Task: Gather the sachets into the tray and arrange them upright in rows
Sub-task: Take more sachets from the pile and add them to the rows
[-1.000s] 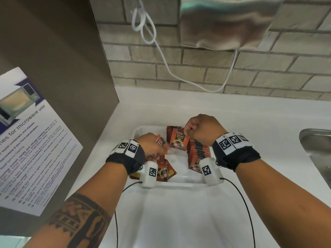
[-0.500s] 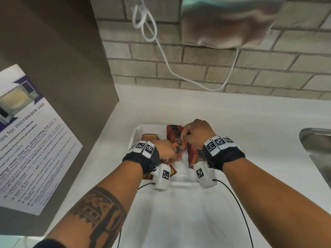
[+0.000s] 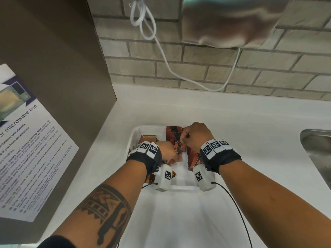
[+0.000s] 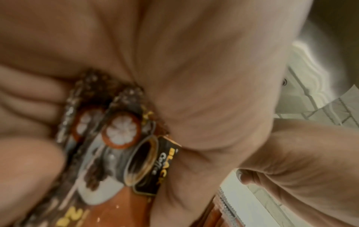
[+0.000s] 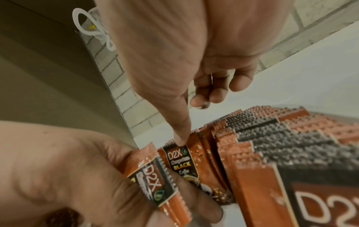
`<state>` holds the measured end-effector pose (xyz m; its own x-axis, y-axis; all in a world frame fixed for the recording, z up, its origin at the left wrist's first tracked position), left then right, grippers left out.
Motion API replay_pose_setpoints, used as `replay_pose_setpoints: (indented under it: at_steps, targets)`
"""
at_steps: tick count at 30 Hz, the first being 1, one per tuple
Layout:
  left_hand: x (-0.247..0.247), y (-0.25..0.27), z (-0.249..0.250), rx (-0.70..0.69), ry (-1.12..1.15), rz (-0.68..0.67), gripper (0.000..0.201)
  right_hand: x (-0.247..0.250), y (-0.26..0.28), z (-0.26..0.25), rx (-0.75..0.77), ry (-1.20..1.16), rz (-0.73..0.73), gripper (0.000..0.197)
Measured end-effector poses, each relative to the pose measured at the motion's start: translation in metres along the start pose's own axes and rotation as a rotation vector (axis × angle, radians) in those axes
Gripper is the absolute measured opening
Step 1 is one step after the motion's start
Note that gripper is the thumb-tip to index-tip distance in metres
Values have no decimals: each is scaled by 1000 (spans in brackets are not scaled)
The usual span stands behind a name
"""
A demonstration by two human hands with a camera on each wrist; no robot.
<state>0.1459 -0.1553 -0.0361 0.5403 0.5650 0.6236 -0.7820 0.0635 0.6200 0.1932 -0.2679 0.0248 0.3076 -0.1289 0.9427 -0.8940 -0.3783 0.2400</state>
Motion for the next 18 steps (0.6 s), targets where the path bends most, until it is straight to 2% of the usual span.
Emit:
replay_pose_setpoints:
  at_steps: [18]
  targets:
    - [-2,-7,1,10,5,-24,27,-2,-7,6,5,-80,-50,20]
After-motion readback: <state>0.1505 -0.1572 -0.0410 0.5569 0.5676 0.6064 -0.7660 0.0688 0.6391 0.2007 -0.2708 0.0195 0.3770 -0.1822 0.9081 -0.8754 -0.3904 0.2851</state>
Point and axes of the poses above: each hand's wrist, its own y-axis away from the middle knuckle, its own x-axis out of the back of the hand, z = x × y, the point moved 5 cm from there along -y, towards the middle knuckle, and after that the axes turned 6 degrees about y, right-handed, at the moved point
